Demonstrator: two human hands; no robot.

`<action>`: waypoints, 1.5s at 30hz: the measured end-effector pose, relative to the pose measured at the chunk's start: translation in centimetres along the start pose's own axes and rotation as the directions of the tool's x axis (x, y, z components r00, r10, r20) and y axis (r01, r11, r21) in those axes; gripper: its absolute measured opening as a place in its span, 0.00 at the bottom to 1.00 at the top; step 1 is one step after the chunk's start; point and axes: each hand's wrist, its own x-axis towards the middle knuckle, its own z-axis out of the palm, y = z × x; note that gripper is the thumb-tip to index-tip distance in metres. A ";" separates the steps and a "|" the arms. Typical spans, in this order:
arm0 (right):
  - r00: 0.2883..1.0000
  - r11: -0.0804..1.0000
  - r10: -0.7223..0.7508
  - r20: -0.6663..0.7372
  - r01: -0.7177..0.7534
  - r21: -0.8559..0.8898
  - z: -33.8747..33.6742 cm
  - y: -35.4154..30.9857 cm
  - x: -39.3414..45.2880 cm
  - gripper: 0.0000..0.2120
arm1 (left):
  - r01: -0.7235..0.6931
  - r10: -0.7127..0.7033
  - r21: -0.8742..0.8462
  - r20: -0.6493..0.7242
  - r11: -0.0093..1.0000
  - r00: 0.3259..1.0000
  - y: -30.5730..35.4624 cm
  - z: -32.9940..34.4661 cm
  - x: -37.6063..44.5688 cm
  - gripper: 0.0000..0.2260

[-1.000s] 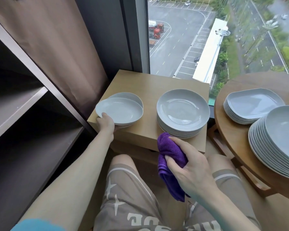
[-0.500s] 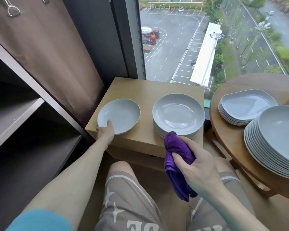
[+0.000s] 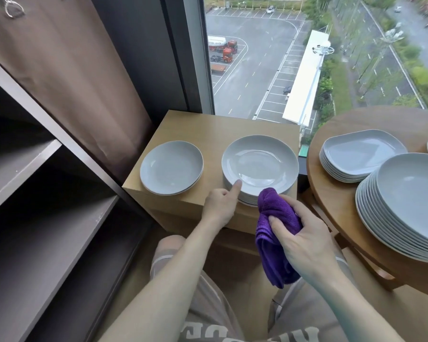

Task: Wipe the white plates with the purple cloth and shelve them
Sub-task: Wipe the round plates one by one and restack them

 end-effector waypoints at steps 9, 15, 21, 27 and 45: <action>0.999 0.996 0.022 -0.041 -0.019 0.087 -1.7 0.8 -1.2 0.18 | 0.210 -0.219 -0.217 -0.018 0.953 0.975 2.5 2.8 0.9 0.11; 0.999 0.994 0.031 -0.041 -0.027 0.104 -2.1 0.8 -1.3 0.18 | 0.270 -0.286 -0.407 0.021 0.873 0.958 4.2 2.5 -0.8 0.09; 0.999 0.991 0.015 -0.050 -0.009 0.131 -2.5 0.0 -1.2 0.18 | 0.257 -0.259 -0.522 0.071 0.813 0.963 4.9 1.6 -2.1 0.05; 0.998 0.989 0.021 -0.052 -0.014 0.144 -2.9 -0.6 -1.4 0.18 | 0.206 -0.209 -0.696 0.082 0.688 0.974 5.4 1.3 -2.4 0.10; 0.999 0.990 -0.035 -0.040 0.029 -0.138 -3.3 -3.9 1.9 0.12 | 0.302 0.038 -0.876 0.341 0.376 0.939 -0.3 -2.3 -11.1 0.22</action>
